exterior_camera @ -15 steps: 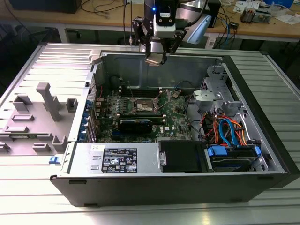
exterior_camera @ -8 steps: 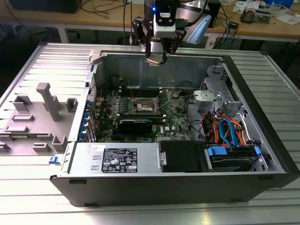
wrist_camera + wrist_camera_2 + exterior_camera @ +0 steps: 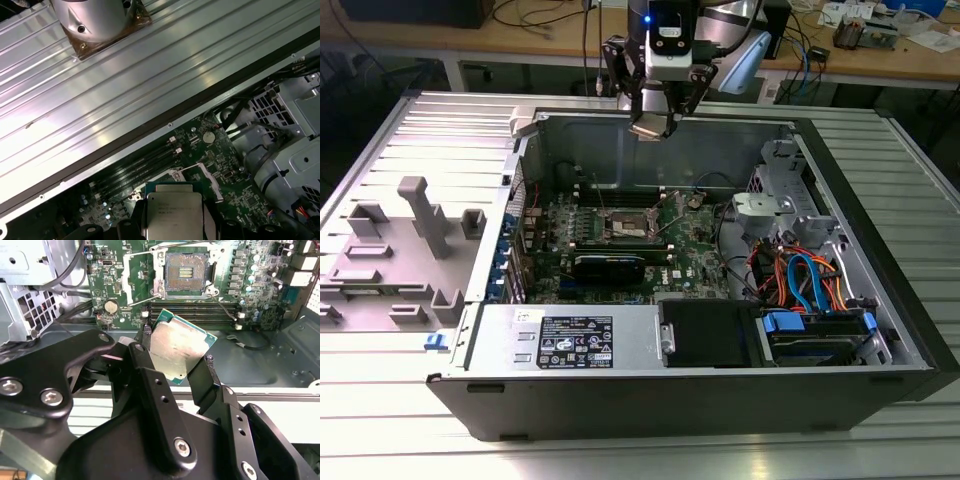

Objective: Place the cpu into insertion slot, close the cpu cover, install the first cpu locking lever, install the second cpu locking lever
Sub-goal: 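Place the cpu into insertion slot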

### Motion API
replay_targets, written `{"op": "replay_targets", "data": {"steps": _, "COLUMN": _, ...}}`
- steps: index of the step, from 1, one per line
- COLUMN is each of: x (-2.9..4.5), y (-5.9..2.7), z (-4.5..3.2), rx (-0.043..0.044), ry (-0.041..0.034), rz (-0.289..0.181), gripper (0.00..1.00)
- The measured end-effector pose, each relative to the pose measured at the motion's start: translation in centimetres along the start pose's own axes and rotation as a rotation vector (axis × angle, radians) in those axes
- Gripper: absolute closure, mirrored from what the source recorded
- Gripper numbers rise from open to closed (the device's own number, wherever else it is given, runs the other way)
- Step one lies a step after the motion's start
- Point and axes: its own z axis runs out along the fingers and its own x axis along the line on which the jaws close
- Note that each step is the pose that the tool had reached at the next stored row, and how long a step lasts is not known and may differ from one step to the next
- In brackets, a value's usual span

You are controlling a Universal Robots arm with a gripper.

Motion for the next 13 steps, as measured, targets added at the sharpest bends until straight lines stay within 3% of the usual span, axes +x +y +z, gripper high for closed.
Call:
{"op": "replay_targets", "data": {"steps": 6, "x": -0.01, "y": -0.03, "z": 0.03, "rx": -0.0014, "ry": -0.0047, "rz": 0.055, "gripper": 0.46}}
{"op": "replay_targets", "data": {"steps": 13, "x": -0.05, "y": -0.20, "z": 0.04, "rx": -0.0013, "ry": -0.0058, "rz": 0.068, "gripper": 0.46}}
